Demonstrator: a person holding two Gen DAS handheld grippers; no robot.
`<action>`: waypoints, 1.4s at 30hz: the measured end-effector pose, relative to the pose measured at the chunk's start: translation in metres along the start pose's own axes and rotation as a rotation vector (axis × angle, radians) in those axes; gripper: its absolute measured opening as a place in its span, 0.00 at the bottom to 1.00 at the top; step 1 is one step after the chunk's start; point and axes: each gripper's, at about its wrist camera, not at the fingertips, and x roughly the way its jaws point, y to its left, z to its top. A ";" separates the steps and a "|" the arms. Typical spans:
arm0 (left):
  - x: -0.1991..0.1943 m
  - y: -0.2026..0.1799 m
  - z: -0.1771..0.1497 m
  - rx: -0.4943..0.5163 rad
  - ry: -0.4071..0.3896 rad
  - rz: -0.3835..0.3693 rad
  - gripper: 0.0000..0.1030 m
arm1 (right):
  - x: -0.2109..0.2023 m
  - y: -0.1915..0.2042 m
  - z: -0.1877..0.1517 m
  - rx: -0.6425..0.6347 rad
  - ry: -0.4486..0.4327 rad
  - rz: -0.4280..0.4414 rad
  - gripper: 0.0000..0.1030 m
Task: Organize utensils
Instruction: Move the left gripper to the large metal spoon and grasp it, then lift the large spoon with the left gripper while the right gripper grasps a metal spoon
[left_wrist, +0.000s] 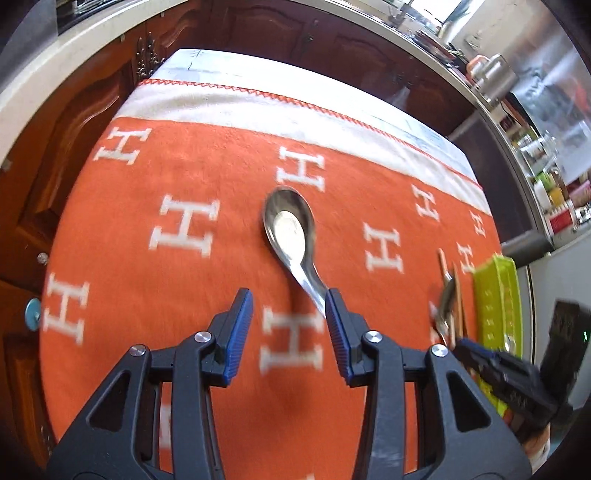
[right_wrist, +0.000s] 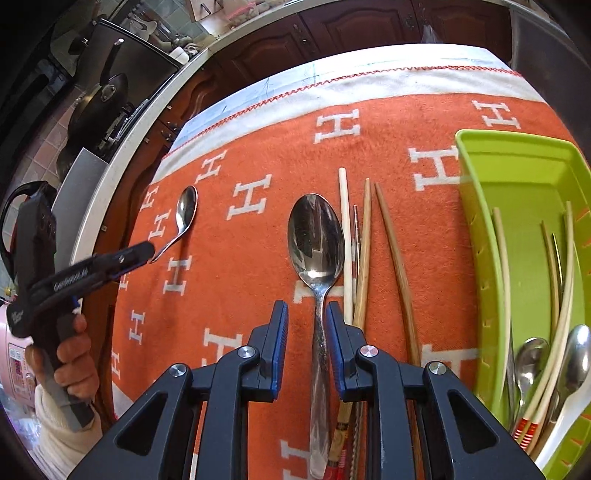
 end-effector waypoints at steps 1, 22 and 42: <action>0.007 0.001 0.006 0.001 -0.009 0.011 0.36 | 0.003 0.000 0.001 -0.001 -0.002 -0.003 0.20; 0.064 -0.046 0.028 0.273 -0.143 0.172 0.41 | 0.028 0.004 0.031 -0.032 -0.079 -0.062 0.20; 0.048 -0.045 0.002 0.220 -0.147 0.065 0.34 | 0.049 0.033 0.033 -0.182 -0.139 -0.139 0.11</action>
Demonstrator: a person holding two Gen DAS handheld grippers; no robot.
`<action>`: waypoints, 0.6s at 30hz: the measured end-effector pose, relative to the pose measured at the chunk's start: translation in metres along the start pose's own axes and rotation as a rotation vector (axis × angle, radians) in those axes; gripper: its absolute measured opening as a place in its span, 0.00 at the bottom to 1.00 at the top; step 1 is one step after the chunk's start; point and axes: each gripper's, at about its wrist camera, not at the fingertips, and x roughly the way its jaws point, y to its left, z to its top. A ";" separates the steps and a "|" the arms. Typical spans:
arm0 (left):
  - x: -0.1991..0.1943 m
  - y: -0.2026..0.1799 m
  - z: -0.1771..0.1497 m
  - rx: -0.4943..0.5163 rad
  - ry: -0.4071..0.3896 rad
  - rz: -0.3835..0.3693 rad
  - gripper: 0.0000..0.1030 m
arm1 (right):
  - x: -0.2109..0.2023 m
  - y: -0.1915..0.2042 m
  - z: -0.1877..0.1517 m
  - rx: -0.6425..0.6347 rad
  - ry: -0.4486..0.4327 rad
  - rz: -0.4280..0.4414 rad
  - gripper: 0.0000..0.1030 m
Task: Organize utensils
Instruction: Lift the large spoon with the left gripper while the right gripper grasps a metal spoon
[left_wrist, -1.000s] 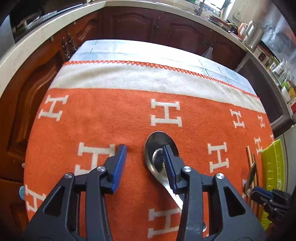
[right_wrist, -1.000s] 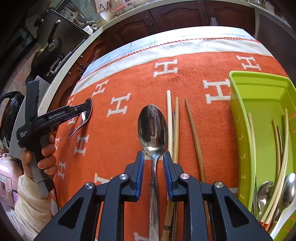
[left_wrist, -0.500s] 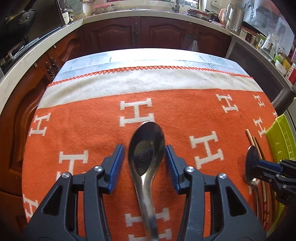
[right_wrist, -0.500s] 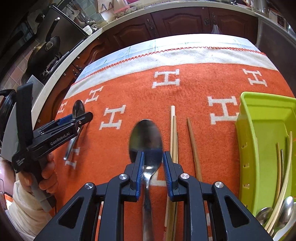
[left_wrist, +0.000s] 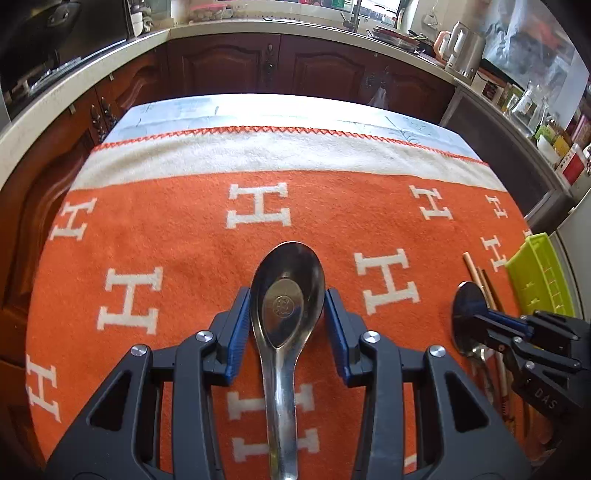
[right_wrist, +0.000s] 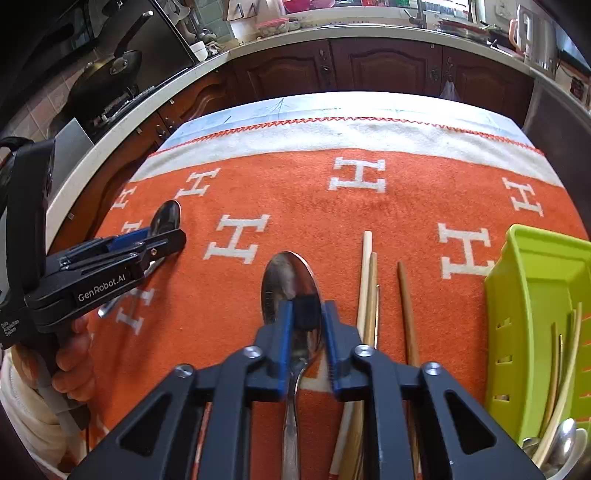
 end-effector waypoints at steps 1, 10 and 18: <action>-0.001 0.001 -0.001 -0.011 0.004 -0.019 0.34 | -0.001 0.000 -0.001 0.004 -0.002 0.007 0.10; -0.006 0.021 -0.004 -0.137 0.075 -0.196 0.35 | -0.011 -0.007 -0.008 0.045 -0.015 0.058 0.02; -0.016 0.019 -0.014 -0.127 0.056 -0.165 0.33 | -0.019 -0.014 -0.017 0.092 -0.017 0.114 0.02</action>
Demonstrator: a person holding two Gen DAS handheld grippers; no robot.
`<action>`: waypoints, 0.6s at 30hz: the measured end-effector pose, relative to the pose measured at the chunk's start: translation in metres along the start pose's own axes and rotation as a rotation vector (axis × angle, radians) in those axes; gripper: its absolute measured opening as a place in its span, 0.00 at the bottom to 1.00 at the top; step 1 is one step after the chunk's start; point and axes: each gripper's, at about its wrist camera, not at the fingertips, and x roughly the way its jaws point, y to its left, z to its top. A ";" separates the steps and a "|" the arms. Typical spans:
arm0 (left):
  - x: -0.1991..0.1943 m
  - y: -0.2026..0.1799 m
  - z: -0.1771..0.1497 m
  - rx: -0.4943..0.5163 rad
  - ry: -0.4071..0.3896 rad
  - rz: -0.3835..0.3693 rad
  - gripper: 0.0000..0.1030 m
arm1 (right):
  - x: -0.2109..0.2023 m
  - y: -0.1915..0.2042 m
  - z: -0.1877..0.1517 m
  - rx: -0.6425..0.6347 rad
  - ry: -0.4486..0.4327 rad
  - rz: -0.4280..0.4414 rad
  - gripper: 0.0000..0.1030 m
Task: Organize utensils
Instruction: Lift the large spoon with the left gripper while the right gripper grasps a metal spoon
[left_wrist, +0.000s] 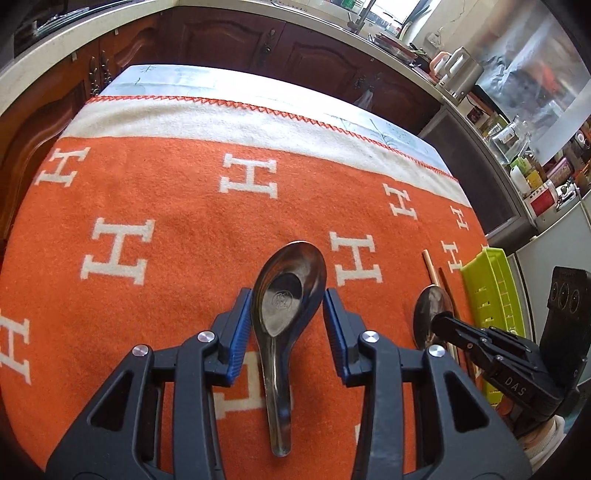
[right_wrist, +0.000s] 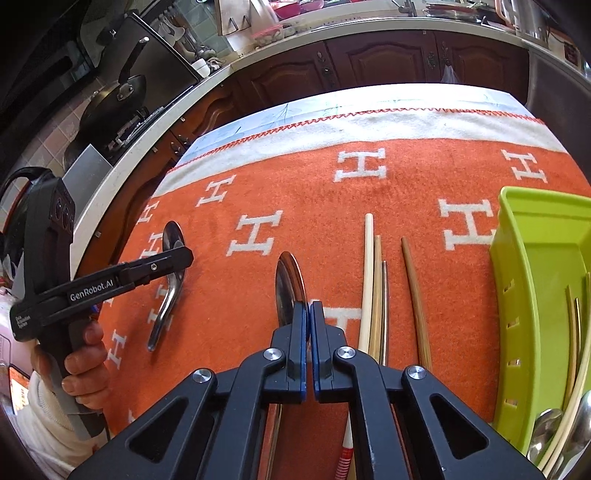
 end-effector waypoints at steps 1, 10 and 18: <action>-0.001 -0.001 -0.002 0.003 0.001 0.003 0.33 | -0.002 -0.001 -0.001 0.007 -0.002 0.009 0.02; -0.023 -0.034 -0.030 0.020 0.068 -0.078 0.01 | -0.042 -0.006 -0.017 0.049 -0.083 0.086 0.01; -0.049 -0.084 -0.053 0.086 0.067 -0.098 0.01 | -0.102 -0.006 -0.043 0.055 -0.158 0.104 0.01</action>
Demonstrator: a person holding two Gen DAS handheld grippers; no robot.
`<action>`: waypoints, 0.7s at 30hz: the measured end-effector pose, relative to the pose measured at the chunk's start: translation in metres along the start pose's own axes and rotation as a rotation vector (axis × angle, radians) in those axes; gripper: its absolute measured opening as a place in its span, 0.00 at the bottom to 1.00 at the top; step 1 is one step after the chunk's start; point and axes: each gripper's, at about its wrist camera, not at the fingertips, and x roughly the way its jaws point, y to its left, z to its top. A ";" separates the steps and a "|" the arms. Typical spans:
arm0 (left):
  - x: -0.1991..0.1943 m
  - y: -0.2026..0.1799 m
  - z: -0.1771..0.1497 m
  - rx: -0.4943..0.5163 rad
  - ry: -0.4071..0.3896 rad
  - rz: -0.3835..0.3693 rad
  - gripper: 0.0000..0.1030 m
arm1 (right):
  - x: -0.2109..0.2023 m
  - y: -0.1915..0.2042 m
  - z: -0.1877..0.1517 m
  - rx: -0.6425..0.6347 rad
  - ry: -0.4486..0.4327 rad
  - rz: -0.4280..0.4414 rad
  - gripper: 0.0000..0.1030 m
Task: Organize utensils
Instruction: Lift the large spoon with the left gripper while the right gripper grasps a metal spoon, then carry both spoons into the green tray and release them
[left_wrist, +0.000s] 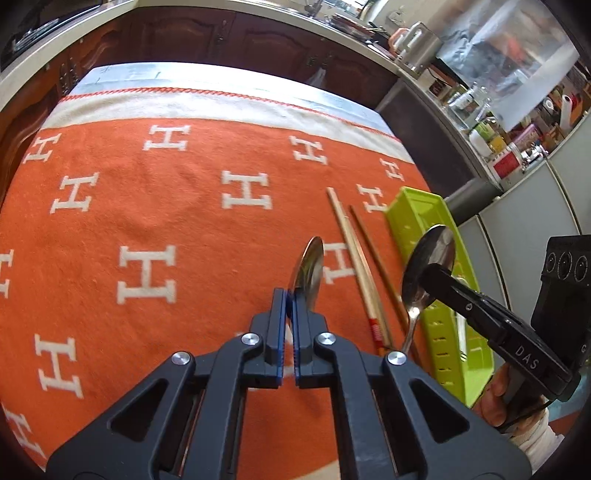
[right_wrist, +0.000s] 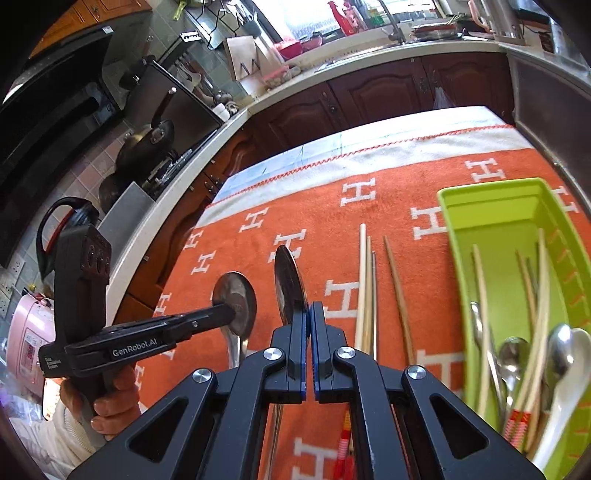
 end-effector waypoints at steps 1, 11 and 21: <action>-0.005 -0.009 -0.002 0.014 -0.003 -0.011 0.01 | -0.010 0.000 -0.001 -0.002 -0.011 -0.003 0.01; -0.031 -0.130 -0.007 0.167 -0.006 -0.105 0.01 | -0.150 -0.027 -0.001 0.024 -0.128 -0.126 0.01; 0.030 -0.209 -0.008 0.216 0.094 -0.071 0.01 | -0.232 -0.070 0.018 -0.007 -0.141 -0.316 0.01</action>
